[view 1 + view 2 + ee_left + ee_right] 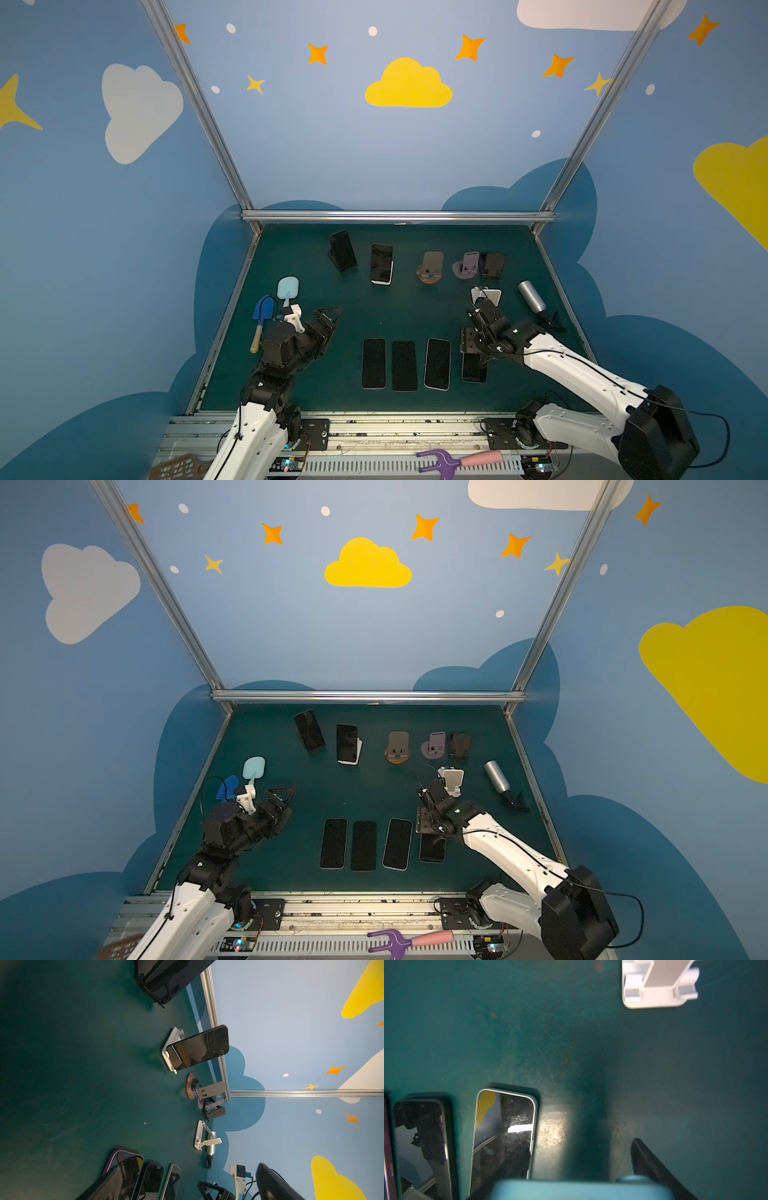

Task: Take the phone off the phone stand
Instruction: 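Lower the held phone flat beside the three flat phones, right gripper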

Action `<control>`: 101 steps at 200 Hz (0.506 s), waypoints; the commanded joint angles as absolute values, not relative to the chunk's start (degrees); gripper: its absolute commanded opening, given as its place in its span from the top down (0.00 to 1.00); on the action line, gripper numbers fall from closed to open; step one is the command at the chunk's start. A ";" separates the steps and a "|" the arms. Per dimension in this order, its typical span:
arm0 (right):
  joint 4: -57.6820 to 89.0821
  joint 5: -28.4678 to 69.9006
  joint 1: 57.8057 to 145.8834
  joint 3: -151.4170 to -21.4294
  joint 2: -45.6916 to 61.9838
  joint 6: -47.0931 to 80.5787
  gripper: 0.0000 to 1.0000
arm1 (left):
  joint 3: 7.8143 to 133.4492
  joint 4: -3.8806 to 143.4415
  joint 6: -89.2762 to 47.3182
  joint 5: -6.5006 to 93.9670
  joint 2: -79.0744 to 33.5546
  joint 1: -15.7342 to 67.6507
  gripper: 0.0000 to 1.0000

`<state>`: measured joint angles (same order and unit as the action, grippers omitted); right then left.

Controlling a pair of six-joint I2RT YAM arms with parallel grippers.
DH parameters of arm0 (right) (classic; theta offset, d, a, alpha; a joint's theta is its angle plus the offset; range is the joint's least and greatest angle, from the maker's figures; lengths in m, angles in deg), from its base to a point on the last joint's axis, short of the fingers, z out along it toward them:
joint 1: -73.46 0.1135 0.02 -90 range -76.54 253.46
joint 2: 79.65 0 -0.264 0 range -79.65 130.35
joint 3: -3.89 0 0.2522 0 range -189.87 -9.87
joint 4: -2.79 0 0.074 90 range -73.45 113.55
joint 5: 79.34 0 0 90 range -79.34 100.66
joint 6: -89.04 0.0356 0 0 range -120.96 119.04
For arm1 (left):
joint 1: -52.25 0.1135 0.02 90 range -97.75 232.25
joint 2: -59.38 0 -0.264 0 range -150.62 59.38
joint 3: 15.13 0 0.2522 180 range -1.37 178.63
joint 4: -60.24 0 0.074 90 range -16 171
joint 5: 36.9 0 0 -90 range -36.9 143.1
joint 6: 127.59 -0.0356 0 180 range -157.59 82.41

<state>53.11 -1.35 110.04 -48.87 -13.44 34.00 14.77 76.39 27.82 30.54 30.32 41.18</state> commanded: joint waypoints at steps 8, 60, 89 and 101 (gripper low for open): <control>57.38 1.53 110.11 -51.65 -8.93 36.54 0.39 | 14.20 75.80 28.33 30.37 31.17 40.60 0.00; 55.38 3.13 110.29 -50.03 -6.45 37.80 0.42 | 13.13 74.00 29.03 30.35 30.10 39.30 0.00; 54.19 2.07 110.63 -49.66 -5.10 37.97 0.42 | 13.22 73.49 29.12 31.59 30.47 38.90 0.00; 54.01 1.27 110.70 -50.10 -4.37 37.84 0.41 | 13.24 73.06 29.38 31.58 30.21 38.72 0.00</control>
<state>54.85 2.24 110.15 -50.03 -5.40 36.84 12.94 75.19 29.18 30.84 30.04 39.10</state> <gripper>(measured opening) 0.735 0.996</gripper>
